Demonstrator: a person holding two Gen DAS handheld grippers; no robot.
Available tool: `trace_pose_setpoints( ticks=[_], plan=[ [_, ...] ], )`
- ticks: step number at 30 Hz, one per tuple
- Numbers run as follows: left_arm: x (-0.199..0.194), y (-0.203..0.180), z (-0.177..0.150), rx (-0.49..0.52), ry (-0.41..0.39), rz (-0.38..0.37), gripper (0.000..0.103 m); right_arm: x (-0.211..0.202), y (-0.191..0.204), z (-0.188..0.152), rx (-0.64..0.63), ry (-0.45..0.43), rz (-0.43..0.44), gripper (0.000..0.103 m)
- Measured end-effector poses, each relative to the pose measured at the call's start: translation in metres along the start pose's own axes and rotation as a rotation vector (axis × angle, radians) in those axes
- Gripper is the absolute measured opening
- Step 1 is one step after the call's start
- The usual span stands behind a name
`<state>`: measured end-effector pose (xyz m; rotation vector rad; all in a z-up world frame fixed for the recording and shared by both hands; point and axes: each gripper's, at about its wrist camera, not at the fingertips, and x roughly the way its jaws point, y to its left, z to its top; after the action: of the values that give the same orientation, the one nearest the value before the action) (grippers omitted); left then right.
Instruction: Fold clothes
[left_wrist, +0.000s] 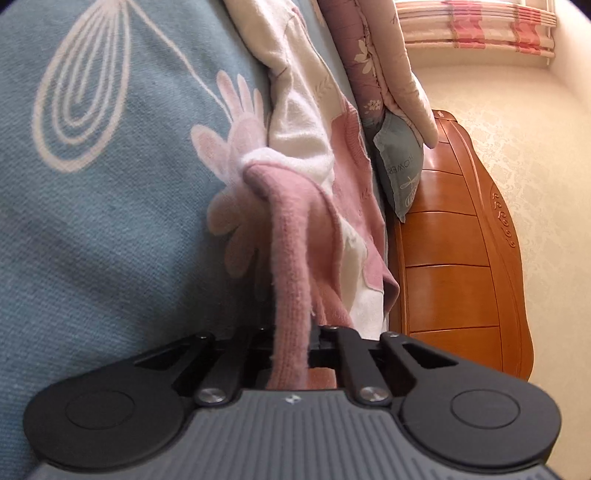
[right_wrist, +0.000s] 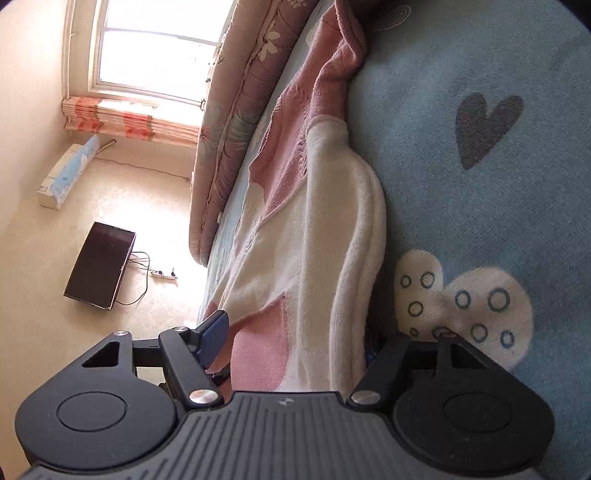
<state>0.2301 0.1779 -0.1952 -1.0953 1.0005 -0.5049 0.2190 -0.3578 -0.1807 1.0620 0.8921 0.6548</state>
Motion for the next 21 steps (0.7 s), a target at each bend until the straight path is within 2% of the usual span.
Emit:
trace_pose_setpoints(
  ticks=[1, 3, 6, 7, 8, 9, 10, 11, 15, 18, 21],
  plan=[
    [0.005, -0.005, 0.000, 0.017, 0.009, 0.019, 0.008, 0.005, 0.001, 0.003, -0.005, 0.006, -0.008, 0.070],
    [0.004, -0.005, -0.004, 0.023, 0.009, 0.012, 0.008, 0.006, 0.006, 0.001, -0.030, 0.029, -0.042, 0.066],
    [0.000, -0.003, -0.009, 0.037, -0.003, -0.004, 0.008, -0.006, 0.005, -0.017, -0.031, 0.038, -0.067, 0.056],
    [-0.001, -0.001, -0.011, 0.042, -0.008, -0.009, 0.008, -0.007, 0.003, -0.021, -0.046, 0.039, -0.083, 0.045],
    [-0.002, 0.000, -0.012, 0.047, -0.013, -0.013, 0.008, -0.006, -0.001, -0.021, -0.051, 0.038, -0.110, 0.025],
    [0.001, -0.003, -0.010, 0.047, -0.006, 0.004, 0.010, -0.003, -0.008, -0.018, -0.022, 0.040, -0.141, 0.011],
    [0.004, -0.006, -0.008, 0.047, 0.001, 0.019, 0.010, -0.001, -0.016, -0.013, 0.025, 0.036, -0.118, 0.006],
    [0.005, -0.006, -0.007, 0.042, 0.003, 0.025, 0.010, 0.001, -0.017, -0.010, 0.027, 0.039, -0.096, 0.006],
    [0.001, -0.007, -0.010, 0.016, -0.004, 0.038, 0.009, 0.005, -0.004, -0.013, -0.026, 0.040, -0.149, 0.007],
    [-0.006, -0.013, -0.013, 0.002, -0.007, 0.031, 0.004, -0.001, 0.004, -0.017, -0.024, 0.019, -0.129, 0.011],
    [-0.022, -0.036, -0.013, 0.070, -0.026, 0.002, 0.004, -0.009, 0.022, -0.017, -0.059, 0.000, -0.083, 0.011]
  ],
)
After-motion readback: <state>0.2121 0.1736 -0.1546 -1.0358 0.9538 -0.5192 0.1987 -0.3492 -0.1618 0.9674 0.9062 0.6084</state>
